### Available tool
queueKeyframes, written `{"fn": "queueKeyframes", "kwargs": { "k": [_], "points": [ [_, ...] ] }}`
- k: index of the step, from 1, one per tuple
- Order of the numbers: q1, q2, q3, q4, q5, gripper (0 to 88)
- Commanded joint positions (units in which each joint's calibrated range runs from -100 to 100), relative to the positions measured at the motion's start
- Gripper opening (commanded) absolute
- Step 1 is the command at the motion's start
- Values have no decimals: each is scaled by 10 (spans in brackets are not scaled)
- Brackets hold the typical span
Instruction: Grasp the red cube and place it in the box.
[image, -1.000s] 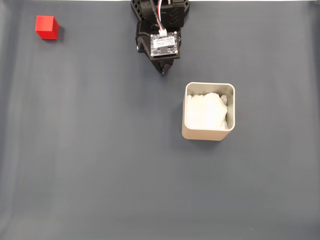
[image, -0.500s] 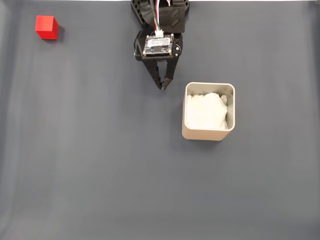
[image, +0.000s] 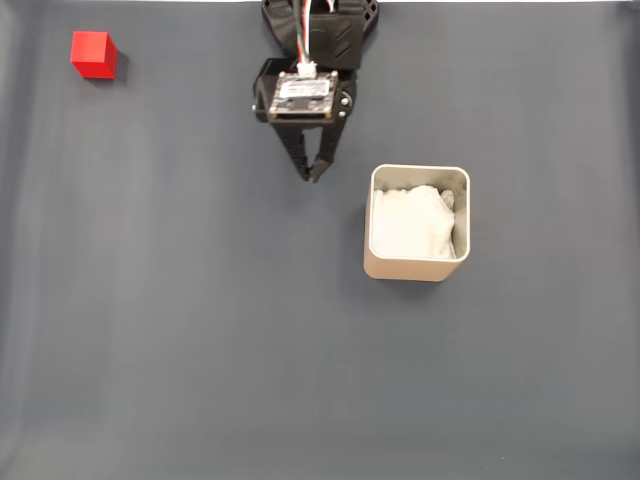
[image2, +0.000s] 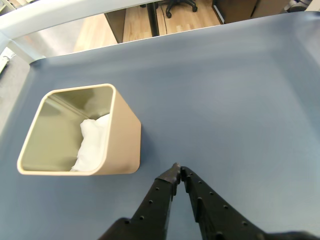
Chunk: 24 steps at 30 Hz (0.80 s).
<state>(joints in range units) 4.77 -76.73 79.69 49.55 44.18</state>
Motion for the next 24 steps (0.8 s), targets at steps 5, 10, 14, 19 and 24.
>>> {"fn": "queueKeyframes", "kwargs": {
  "k": [5, 10, 14, 19, 24],
  "points": [
    [91, 123, -111, 16, 26, 2],
    [159, 189, -167, 24, 41, 2],
    [210, 248, -226, 33, 45, 2],
    [274, 323, -312, 51, 57, 2],
    [337, 393, -406, 87, 65, 2]
  ]
}}
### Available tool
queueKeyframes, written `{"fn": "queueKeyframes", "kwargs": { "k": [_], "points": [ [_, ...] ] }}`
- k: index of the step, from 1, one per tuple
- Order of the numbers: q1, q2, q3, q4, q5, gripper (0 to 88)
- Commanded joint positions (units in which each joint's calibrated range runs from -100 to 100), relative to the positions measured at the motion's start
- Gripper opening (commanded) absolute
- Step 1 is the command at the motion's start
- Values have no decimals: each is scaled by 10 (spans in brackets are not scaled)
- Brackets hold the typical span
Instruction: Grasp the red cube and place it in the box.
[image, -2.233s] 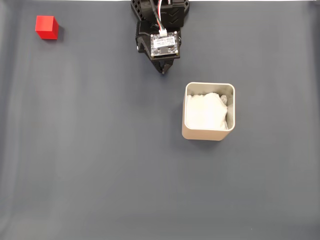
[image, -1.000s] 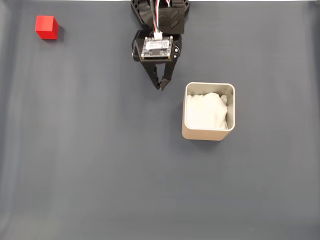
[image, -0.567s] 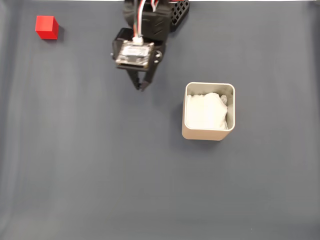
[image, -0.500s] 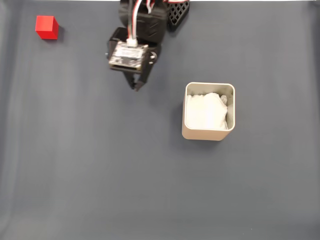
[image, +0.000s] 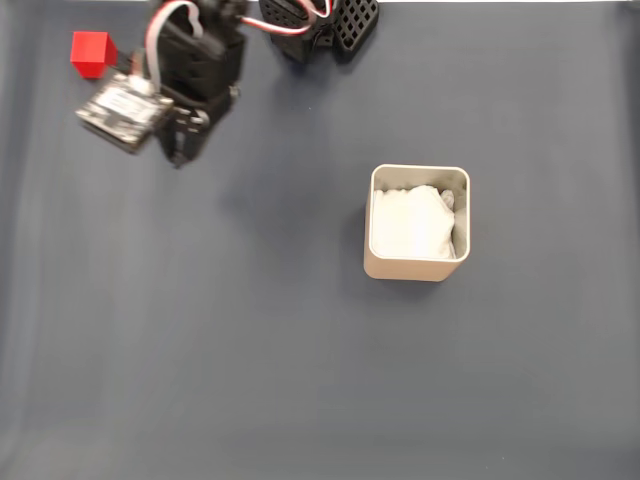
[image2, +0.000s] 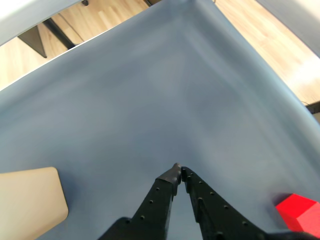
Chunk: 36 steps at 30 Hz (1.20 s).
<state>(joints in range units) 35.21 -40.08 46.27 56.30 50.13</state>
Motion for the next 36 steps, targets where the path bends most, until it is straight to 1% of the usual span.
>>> {"fn": "queueKeyframes", "kwargs": {
  "k": [1, 6, 13, 22, 29, 36],
  "points": [
    [45, 39, -89, 30, 8, 2],
    [104, 100, -161, 60, 10, 2],
    [176, 182, -239, 63, 17, 2],
    [238, 297, -347, 63, 21, 9],
    [282, 341, -364, 60, 26, 63],
    [328, 343, -347, 64, 38, 127]
  ]
}}
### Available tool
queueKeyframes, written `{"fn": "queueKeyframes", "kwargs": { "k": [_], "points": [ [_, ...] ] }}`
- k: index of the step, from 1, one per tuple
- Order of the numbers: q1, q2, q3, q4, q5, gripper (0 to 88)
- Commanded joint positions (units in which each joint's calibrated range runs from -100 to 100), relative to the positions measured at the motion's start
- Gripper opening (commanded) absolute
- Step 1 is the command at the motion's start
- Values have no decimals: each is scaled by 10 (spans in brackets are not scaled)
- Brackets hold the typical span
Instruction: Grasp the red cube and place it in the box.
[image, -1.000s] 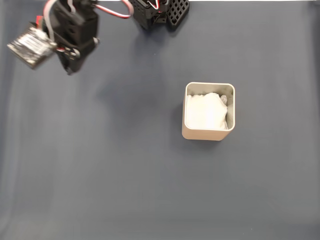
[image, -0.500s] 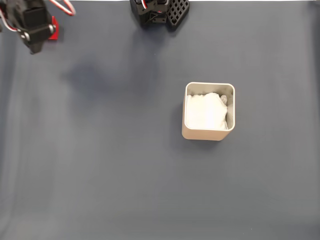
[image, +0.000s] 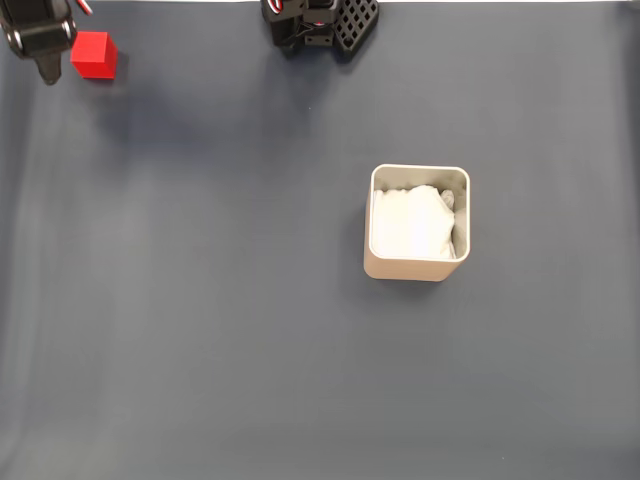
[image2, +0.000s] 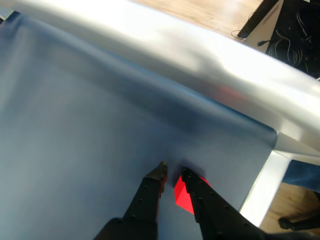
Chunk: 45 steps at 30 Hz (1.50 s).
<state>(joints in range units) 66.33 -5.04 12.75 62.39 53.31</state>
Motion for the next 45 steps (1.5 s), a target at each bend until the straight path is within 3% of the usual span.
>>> {"fn": "queueKeyframes", "kwargs": {
  "k": [1, 16, 21, 35, 45],
  "points": [
    [23, -8, -9, 4, 7, 133],
    [114, -83, 85, 7, 52, 152],
    [137, -140, 152, 7, 57, 194],
    [157, -224, 225, 84, 50, 391],
    [122, -216, 198, 129, 7, 415]
  ]
}}
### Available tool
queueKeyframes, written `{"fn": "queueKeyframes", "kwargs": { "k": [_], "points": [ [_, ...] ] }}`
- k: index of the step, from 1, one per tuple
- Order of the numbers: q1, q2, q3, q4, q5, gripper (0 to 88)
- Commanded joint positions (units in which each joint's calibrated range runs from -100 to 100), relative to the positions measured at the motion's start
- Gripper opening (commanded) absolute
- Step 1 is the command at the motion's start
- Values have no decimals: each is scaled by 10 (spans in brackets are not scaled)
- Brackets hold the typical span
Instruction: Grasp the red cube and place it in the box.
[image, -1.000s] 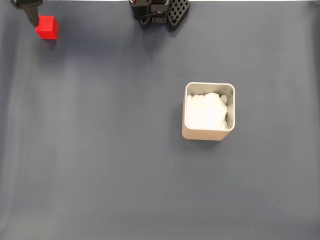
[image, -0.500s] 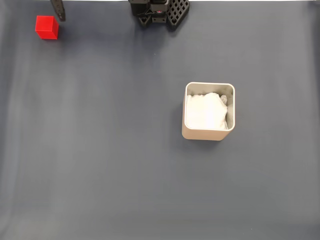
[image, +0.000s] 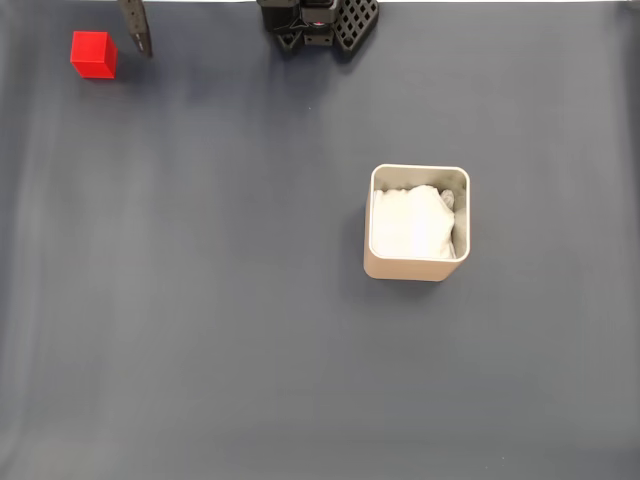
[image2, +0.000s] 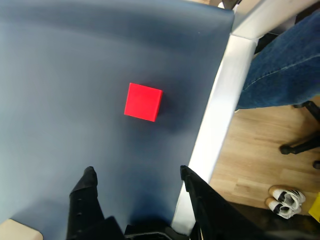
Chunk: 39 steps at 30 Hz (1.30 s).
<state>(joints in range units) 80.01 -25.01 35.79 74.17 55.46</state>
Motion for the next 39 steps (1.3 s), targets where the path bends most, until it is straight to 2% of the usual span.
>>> {"fn": "queueKeyframes", "kwargs": {
  "k": [1, 9, 19, 39],
  "points": [
    [-19, -14, -36, 13, -21, 415],
    [-66, 34, -93, 13, -80, 416],
    [-97, 49, -106, 12, -123, 424],
    [-107, 117, -136, -41, -141, 430]
  ]
}}
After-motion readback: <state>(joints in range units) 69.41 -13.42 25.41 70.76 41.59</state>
